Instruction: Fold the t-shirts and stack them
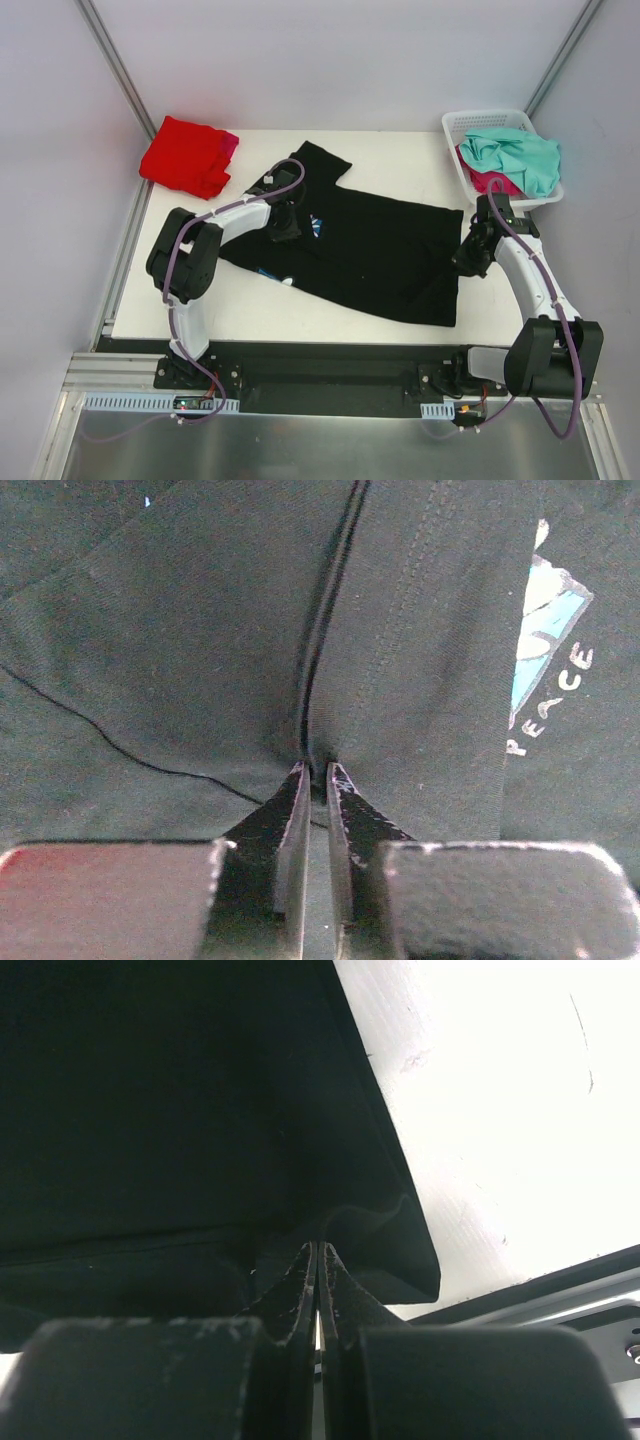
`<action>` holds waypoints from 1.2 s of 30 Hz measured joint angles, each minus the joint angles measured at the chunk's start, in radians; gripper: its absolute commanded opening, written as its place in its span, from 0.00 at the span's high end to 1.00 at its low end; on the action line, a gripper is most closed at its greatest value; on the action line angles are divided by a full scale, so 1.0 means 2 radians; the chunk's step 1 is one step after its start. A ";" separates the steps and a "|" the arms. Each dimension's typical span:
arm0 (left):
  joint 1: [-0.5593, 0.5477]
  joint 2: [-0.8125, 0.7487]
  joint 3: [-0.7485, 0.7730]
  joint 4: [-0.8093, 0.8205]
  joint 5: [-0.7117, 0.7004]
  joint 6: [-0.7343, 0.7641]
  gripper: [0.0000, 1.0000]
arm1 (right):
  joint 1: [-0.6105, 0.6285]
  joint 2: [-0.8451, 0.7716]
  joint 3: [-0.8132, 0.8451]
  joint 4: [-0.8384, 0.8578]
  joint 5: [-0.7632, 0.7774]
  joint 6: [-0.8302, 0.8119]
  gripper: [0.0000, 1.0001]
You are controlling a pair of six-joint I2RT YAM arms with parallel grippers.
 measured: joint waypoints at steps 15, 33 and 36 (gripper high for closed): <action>0.011 -0.027 -0.010 -0.004 -0.012 0.000 1.00 | 0.000 -0.001 0.002 -0.001 0.002 -0.002 0.99; 0.042 -0.035 -0.007 -0.016 -0.022 0.006 1.00 | -0.003 0.010 0.000 0.004 0.018 -0.002 0.99; 0.042 -0.033 -0.002 -0.016 -0.021 0.006 1.00 | -0.003 0.018 -0.002 0.008 0.018 -0.002 0.99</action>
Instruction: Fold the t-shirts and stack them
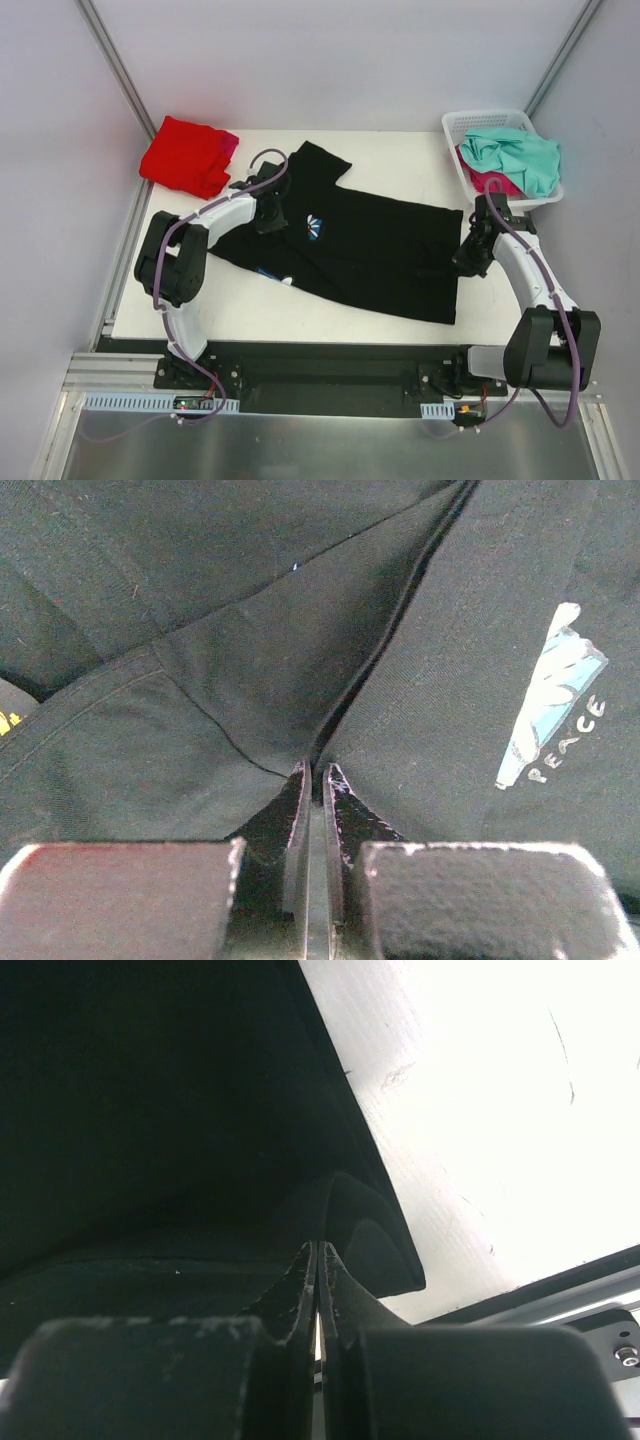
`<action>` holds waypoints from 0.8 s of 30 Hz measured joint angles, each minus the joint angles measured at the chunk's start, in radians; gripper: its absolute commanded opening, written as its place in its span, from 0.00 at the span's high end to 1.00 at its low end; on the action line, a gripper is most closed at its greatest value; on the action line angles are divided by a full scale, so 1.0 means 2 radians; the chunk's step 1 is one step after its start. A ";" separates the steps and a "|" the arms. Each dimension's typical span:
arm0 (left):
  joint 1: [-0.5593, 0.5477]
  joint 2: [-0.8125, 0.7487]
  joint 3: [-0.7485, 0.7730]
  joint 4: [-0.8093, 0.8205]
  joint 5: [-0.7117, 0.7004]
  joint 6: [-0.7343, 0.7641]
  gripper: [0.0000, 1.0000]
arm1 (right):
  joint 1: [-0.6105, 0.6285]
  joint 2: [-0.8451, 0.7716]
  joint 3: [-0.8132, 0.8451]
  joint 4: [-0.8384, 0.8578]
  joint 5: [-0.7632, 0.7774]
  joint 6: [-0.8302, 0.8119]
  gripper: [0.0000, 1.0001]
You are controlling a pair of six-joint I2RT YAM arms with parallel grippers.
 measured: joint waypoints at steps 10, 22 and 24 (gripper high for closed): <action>0.000 0.033 0.031 -0.004 0.000 0.001 1.00 | 0.000 0.029 -0.006 0.023 0.002 0.002 0.99; 0.000 0.072 0.096 -0.013 0.008 0.010 1.00 | -0.014 0.042 -0.008 0.035 0.016 0.005 0.99; 0.000 0.077 0.106 -0.016 0.009 0.011 1.00 | -0.018 0.045 -0.008 0.037 0.019 0.006 0.99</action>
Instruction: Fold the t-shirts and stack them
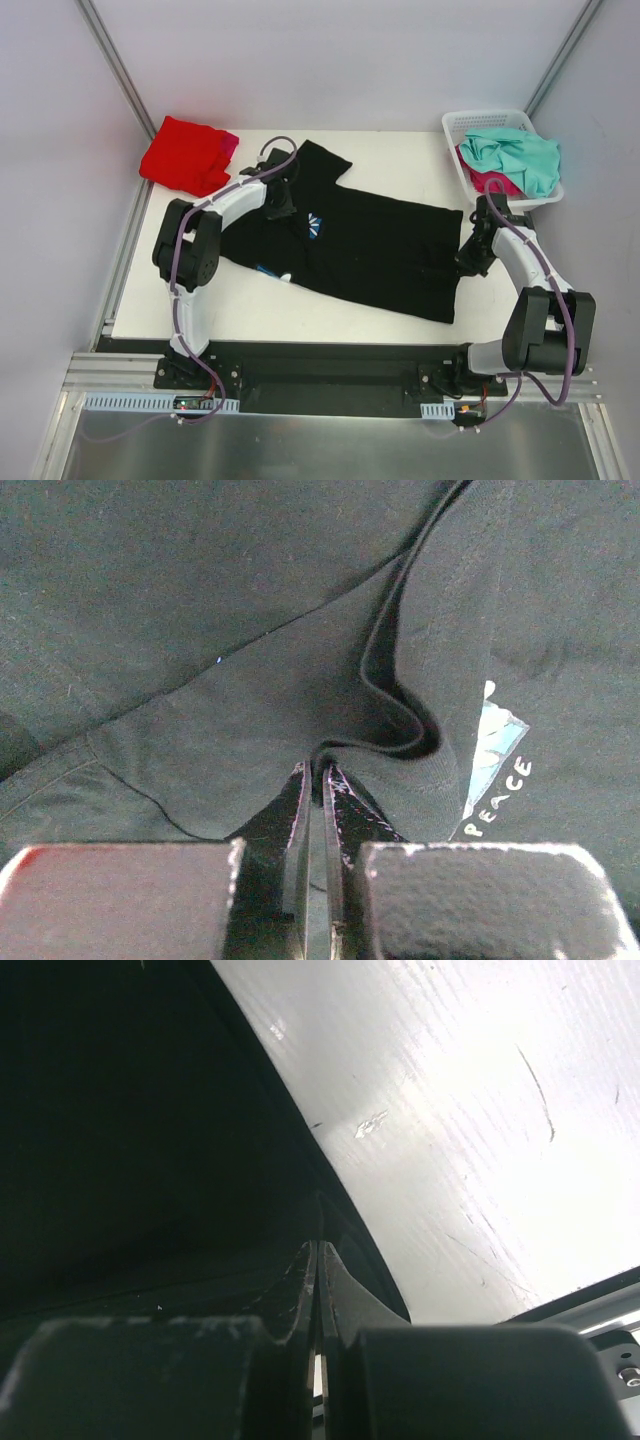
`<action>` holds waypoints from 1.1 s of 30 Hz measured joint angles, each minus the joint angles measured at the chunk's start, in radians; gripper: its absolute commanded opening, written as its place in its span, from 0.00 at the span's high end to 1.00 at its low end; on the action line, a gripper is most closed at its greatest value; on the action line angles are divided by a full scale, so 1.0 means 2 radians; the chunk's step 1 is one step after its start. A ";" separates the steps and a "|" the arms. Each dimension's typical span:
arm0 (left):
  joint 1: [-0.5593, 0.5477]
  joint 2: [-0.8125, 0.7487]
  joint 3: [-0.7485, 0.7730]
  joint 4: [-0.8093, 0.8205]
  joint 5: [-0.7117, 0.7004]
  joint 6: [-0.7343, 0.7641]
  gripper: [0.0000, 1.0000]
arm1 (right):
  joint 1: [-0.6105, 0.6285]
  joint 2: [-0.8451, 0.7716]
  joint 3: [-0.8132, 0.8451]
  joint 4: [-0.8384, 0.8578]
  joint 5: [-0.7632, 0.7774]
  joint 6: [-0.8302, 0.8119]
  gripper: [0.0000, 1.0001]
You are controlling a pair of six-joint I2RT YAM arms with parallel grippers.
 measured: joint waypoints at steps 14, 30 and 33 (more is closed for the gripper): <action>-0.007 0.048 0.054 -0.011 0.013 0.011 1.00 | -0.010 0.008 0.000 0.007 0.004 0.000 0.99; -0.014 0.078 0.105 -0.031 0.012 0.015 0.86 | -0.016 0.053 0.000 0.027 0.005 0.000 0.94; -0.013 0.078 0.115 -0.035 0.011 0.017 0.77 | -0.016 0.061 0.001 0.031 0.005 0.000 0.89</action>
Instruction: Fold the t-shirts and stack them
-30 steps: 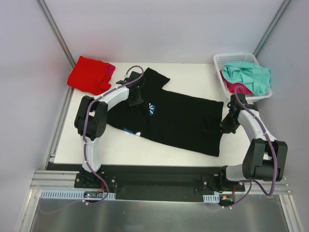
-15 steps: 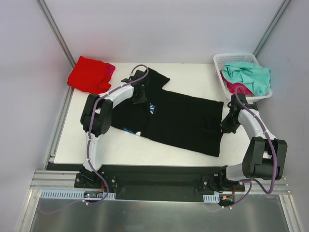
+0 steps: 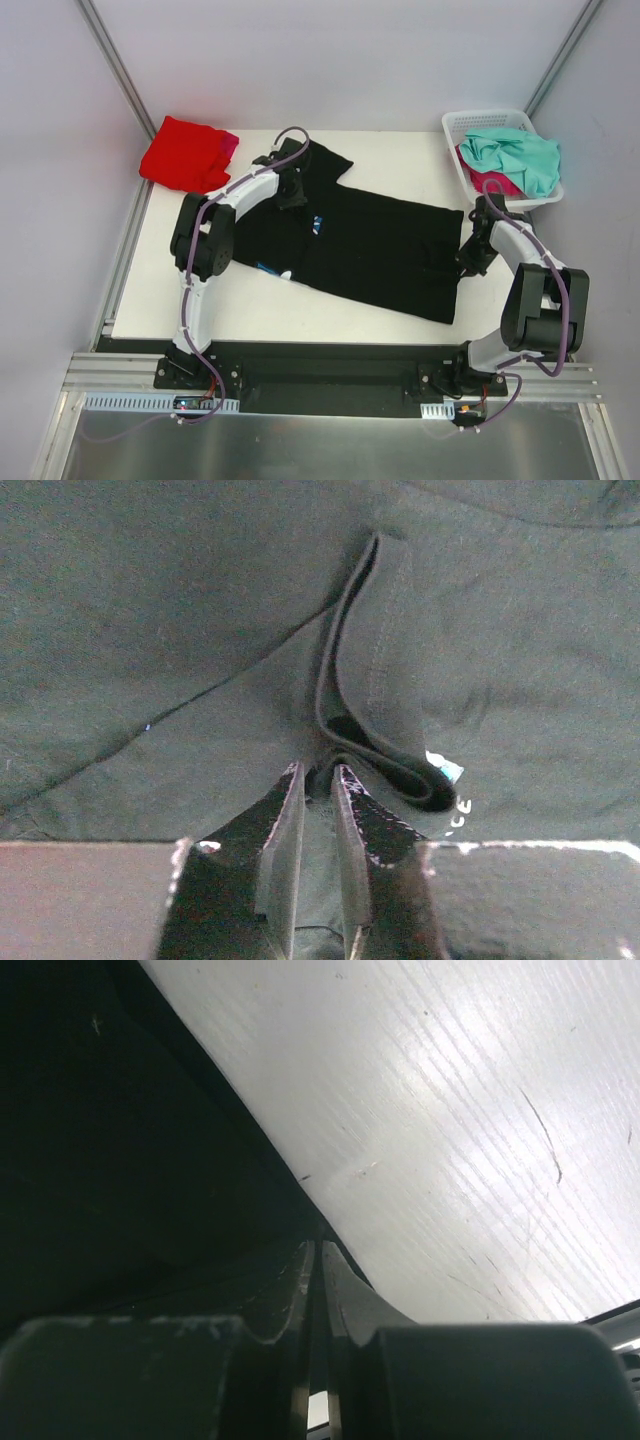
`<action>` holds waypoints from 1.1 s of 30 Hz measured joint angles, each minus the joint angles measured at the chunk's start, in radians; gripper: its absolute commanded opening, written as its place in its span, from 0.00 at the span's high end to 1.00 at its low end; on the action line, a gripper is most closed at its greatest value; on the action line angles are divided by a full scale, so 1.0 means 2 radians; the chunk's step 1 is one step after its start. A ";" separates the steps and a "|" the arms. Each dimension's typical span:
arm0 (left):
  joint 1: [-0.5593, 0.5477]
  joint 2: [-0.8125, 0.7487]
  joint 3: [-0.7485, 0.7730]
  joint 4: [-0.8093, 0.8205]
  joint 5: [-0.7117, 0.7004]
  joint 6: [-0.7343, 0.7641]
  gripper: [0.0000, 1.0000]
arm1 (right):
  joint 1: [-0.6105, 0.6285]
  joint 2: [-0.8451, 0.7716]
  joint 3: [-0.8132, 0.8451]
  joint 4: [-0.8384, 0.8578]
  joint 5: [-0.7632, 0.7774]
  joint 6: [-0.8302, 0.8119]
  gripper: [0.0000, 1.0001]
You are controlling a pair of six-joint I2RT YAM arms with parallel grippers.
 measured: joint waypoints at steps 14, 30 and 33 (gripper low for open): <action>0.010 -0.022 -0.010 -0.002 -0.032 0.012 0.01 | 0.000 -0.002 0.031 0.009 0.009 0.008 0.48; 0.010 -0.186 -0.080 -0.021 -0.086 0.009 0.01 | 0.205 0.090 0.196 -0.004 -0.023 -0.047 0.52; 0.010 -0.208 -0.147 -0.032 -0.088 -0.005 0.01 | 0.234 0.136 0.213 -0.011 -0.038 -0.058 0.52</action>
